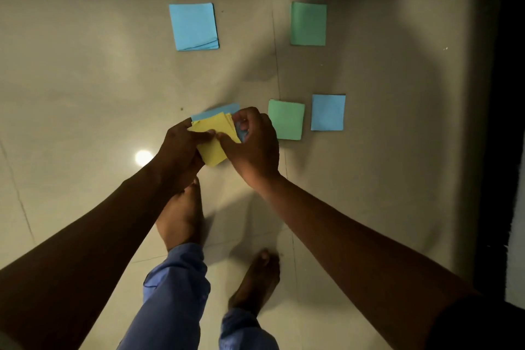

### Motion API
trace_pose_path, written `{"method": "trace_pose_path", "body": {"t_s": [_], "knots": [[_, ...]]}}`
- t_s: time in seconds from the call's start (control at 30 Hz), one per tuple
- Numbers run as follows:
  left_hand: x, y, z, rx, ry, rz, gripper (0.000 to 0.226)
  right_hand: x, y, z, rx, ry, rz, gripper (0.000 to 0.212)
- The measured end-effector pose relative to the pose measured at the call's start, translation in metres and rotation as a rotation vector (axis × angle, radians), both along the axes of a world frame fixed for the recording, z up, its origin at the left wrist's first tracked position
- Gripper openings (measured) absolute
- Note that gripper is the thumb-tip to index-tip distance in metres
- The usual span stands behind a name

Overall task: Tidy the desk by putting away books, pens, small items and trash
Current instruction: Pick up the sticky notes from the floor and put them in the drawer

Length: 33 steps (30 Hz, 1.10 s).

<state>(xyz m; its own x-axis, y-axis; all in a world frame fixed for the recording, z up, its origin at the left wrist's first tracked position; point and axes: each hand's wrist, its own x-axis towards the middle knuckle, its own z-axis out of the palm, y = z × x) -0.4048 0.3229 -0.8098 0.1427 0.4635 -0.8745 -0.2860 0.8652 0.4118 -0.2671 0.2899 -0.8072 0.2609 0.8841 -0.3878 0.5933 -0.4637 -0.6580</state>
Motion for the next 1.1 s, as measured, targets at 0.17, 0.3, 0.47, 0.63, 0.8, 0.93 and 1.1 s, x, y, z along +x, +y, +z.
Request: {"method": "trace_pose_path", "body": {"t_s": [0.17, 0.3, 0.47, 0.63, 0.8, 0.93, 1.1], "knots": [[-0.005, -0.005, -0.014, -0.042, 0.024, -0.052, 0.042, 0.039, 0.005, -0.031, 0.126, -0.172, 0.058, 0.027], [-0.012, -0.005, -0.028, -0.053, 0.034, -0.081, 0.043, 0.085, 0.015, -0.06, -0.064, -0.49, 0.27, 0.06], [-0.014, -0.008, -0.036, -0.055, 0.026, -0.131, 0.043, 0.116, 0.027, -0.082, -0.245, -0.686, 0.462, 0.08], [-0.013, -0.014, -0.034, -0.048, 0.03, -0.153, 0.041, 0.123, 0.031, -0.09, -0.234, -0.752, 0.464, 0.075], [-0.01, -0.026, -0.034, -0.054, 0.063, -0.18, 0.035, 0.135, 0.039, -0.085, -0.266, -0.72, 0.432, 0.066], [-0.008, -0.03, -0.033, -0.064, 0.043, -0.172, 0.032, 0.14, 0.035, -0.084, -0.289, -0.635, 0.429, 0.066], [-0.009, -0.037, -0.033, -0.106, -0.014, -0.137, 0.04, 0.133, 0.022, -0.071, -0.234, -0.278, 0.195, 0.033]]}}
